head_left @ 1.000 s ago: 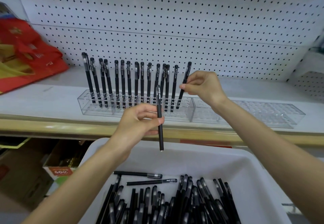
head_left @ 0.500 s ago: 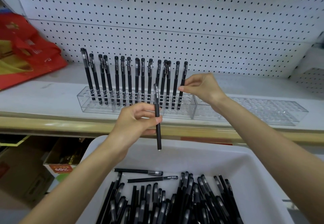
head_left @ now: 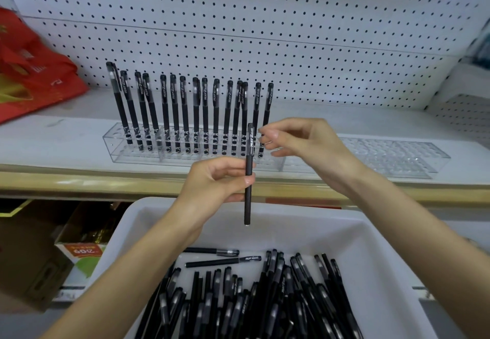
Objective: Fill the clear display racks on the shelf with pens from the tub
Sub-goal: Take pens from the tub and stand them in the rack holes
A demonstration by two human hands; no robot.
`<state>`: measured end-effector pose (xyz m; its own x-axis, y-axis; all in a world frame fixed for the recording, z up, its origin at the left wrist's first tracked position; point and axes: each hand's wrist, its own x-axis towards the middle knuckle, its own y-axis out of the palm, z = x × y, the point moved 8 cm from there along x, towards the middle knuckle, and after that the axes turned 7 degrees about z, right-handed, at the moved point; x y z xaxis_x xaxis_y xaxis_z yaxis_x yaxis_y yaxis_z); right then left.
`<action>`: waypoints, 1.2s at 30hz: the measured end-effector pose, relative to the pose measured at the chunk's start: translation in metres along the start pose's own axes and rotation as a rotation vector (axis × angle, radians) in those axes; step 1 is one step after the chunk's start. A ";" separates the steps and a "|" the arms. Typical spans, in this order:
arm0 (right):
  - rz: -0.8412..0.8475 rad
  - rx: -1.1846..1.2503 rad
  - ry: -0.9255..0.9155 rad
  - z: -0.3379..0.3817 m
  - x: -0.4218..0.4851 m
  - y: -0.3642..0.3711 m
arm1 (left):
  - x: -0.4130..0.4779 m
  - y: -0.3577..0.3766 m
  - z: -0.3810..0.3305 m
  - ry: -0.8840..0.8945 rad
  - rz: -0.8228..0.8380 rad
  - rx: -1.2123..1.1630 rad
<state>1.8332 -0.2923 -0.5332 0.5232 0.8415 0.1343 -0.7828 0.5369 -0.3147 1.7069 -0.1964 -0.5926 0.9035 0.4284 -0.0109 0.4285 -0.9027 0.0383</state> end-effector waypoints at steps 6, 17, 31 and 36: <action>0.022 0.001 0.007 0.007 0.001 0.006 | 0.002 0.011 -0.006 0.031 0.029 0.019; -0.137 0.008 -0.073 0.052 0.011 -0.060 | 0.005 0.018 -0.051 0.387 0.007 1.003; -0.261 -0.149 -0.167 0.041 0.051 -0.069 | 0.018 0.022 -0.026 0.383 -0.038 1.608; -0.303 -0.121 -0.195 0.045 0.053 -0.076 | 0.020 0.023 -0.028 0.370 -0.013 1.604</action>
<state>1.9049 -0.2854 -0.4595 0.6416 0.6476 0.4111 -0.5510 0.7620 -0.3403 1.7343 -0.2078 -0.5636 0.9504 0.2084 0.2308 0.2173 0.0855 -0.9723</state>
